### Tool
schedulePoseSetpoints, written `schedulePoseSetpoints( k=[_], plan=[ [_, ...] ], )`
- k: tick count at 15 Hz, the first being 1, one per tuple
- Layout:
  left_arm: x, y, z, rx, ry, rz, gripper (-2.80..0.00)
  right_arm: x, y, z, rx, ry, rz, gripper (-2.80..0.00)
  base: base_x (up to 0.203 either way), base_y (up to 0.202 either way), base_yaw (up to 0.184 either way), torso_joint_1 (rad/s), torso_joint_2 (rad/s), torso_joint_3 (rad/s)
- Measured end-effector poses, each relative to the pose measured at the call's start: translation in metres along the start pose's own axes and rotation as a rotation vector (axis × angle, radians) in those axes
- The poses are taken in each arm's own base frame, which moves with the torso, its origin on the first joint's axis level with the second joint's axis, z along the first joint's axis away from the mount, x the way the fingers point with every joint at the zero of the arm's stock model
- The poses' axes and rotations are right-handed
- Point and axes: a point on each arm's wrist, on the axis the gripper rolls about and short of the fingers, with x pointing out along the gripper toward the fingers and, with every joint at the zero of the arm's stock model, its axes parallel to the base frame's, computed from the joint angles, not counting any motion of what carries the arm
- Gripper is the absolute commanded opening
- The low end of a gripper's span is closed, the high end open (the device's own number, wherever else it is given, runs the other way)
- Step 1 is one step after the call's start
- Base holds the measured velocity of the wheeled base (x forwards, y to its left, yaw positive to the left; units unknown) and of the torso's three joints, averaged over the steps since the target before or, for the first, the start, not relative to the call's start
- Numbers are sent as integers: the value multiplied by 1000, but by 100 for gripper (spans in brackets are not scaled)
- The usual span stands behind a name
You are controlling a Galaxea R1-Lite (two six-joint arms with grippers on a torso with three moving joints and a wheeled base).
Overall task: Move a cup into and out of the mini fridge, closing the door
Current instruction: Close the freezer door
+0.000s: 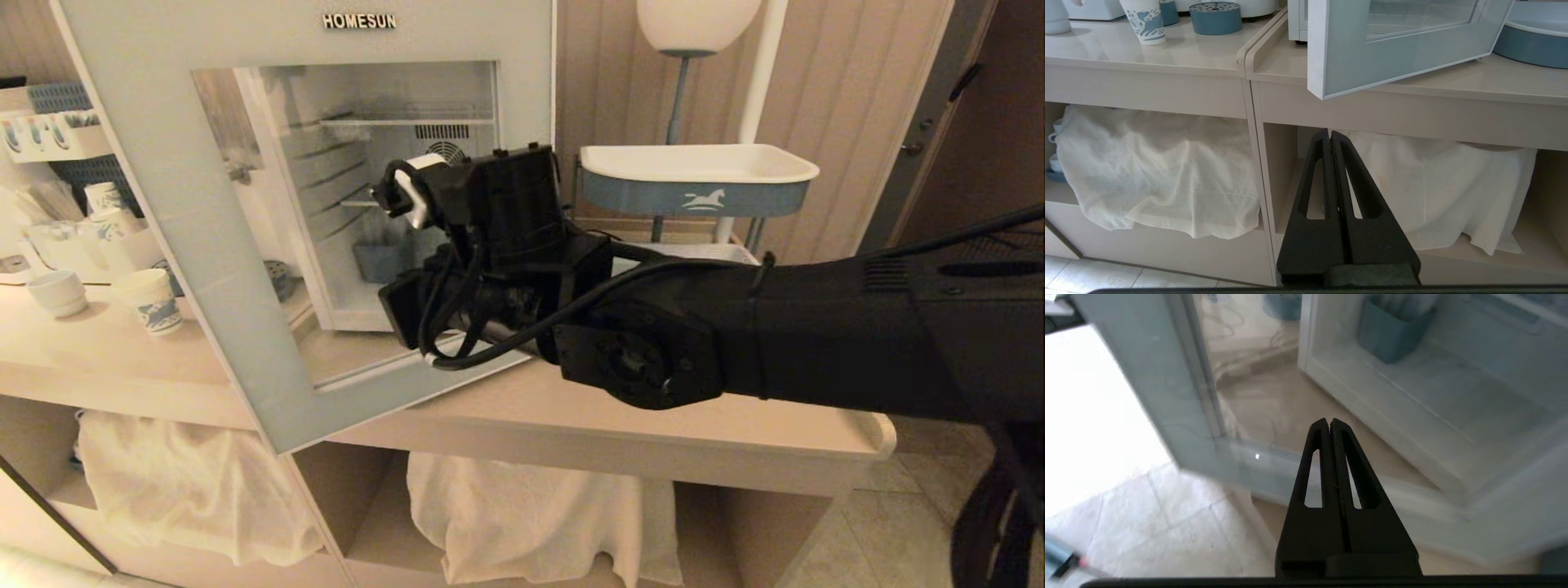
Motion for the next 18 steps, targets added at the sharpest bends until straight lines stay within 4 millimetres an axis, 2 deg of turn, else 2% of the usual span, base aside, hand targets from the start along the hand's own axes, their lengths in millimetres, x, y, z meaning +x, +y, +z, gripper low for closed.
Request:
schedulePoseSetpoints(
  k=[4,6,9,12,14,16,18],
  plan=[
    [0,0,0,0,0,0,-280,-73,-15,27,20,-5,-24,-280,0,0,0,0,0,0],
    [0,0,0,1,0,-1,-280,-127,-38,46,42,-35,-102,-280,0,0,0,0,0,0],
    [0,0,0,3,0,-1,-280,-224,-80,64,94,-87,-243,-280,0,0,0,0,0,0],
    [0,0,0,3,0,-2,-280,-304,-115,54,150,-116,-416,-280,0,0,0,0,0,0],
    [0,0,0,3,0,-2,-280,-349,-128,40,194,-144,-569,-280,0,0,0,0,0,0],
    [0,0,0,3,0,-1,-280,-393,-123,23,232,-189,-663,-280,0,0,0,0,0,0],
    [0,0,0,2,0,-2,-280,-432,-97,-1,260,-225,-670,-280,0,0,0,0,0,0]
  ],
)
